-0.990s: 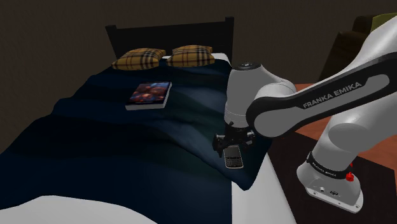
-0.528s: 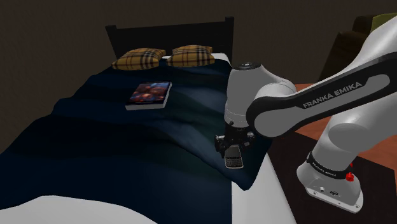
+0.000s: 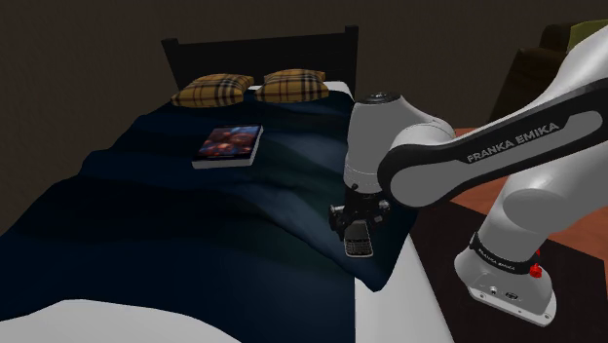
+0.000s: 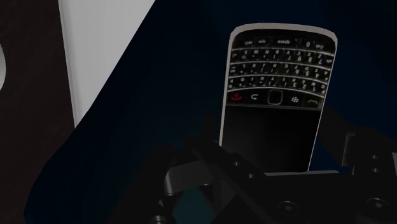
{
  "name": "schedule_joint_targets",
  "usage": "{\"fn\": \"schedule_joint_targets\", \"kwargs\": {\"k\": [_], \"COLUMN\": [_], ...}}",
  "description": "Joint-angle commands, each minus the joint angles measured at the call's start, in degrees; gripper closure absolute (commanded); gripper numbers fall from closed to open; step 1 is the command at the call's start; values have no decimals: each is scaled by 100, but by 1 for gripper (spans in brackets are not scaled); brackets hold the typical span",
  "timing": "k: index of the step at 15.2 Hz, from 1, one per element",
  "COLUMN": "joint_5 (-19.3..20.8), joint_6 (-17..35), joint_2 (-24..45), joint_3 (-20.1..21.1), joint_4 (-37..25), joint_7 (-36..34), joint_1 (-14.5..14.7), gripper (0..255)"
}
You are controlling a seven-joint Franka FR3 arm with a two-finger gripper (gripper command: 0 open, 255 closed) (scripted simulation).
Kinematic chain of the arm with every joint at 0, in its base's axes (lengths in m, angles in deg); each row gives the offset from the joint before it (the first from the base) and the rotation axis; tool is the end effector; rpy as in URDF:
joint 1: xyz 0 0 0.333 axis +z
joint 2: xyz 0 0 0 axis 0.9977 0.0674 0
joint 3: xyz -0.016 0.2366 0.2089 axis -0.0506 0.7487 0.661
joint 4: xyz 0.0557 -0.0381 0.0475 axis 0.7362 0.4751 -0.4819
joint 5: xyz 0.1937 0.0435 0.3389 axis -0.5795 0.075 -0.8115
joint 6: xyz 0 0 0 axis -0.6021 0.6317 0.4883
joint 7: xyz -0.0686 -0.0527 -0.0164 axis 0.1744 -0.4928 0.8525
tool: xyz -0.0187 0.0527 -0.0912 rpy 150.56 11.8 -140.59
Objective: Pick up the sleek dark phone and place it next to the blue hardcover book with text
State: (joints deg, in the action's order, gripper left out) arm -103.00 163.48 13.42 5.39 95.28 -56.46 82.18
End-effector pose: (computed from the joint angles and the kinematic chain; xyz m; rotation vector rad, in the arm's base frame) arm 0.2808 0.2265 0.3418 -2.8779 1.0919 0.0069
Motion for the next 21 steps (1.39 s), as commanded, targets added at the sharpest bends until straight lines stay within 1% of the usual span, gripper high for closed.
{"fn": "schedule_joint_targets", "kwargs": {"k": [1,10,19,21], "joint_5": [49,306,563,730], "joint_6": [-192,-1079,-1844,-1657], "joint_2": [-118,-611,-894,-461], "joint_3": [-87,-501,-844,-814], "joint_4": [-72,-462,-940,-1184], "joint_7": [-14,-82,-153,-31], "joint_1": [15,57,36,-255], "gripper": [255,255,255,255]}}
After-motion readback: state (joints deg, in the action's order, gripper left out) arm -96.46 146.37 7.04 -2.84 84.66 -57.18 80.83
